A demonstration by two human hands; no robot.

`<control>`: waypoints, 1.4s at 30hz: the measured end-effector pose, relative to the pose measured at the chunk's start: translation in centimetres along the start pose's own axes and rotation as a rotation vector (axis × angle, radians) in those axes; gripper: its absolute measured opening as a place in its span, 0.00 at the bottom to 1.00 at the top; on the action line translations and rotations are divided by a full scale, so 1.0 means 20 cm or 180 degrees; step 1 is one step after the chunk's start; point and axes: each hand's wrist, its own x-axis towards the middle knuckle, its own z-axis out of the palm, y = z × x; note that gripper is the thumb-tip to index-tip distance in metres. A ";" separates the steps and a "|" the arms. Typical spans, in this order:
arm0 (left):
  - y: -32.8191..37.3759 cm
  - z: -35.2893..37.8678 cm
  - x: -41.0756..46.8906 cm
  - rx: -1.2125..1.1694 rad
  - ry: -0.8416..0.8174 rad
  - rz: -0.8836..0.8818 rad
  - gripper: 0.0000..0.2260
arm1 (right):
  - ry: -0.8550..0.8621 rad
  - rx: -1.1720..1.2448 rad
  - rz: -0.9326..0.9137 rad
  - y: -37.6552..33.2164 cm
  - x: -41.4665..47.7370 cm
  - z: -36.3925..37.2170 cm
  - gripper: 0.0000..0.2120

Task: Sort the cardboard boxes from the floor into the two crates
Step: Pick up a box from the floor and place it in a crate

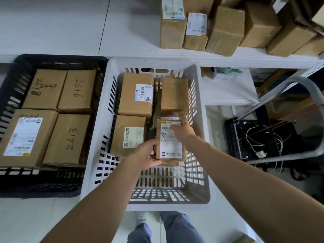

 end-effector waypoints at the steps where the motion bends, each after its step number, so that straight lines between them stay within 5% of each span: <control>1: 0.00 0.00 0.00 0.0085 0.0009 0.0009 0.08 | -0.0033 -0.0012 0.0008 0.00 -0.01 0.00 0.28; 6: 0.02 -0.02 0.00 0.0185 -0.0008 -0.0104 0.28 | -0.0056 0.0100 -0.0031 0.01 -0.04 -0.01 0.21; 13: 0.03 -0.02 -0.01 0.0495 0.0067 -0.0046 0.23 | -0.0071 0.0082 0.0049 0.02 -0.04 -0.01 0.19; 17: 0.02 0.00 0.00 0.0329 0.0191 0.0232 0.06 | 0.0106 -0.0265 0.0033 0.02 -0.03 -0.02 0.24; 32: 0.05 0.02 -0.06 0.0595 0.0265 0.0377 0.12 | 0.0049 -0.0241 -0.0022 0.03 -0.07 -0.02 0.25; 42: 0.17 0.00 -0.17 0.0416 0.0236 0.1393 0.19 | 0.0542 0.0141 -0.0571 -0.09 -0.22 -0.10 0.14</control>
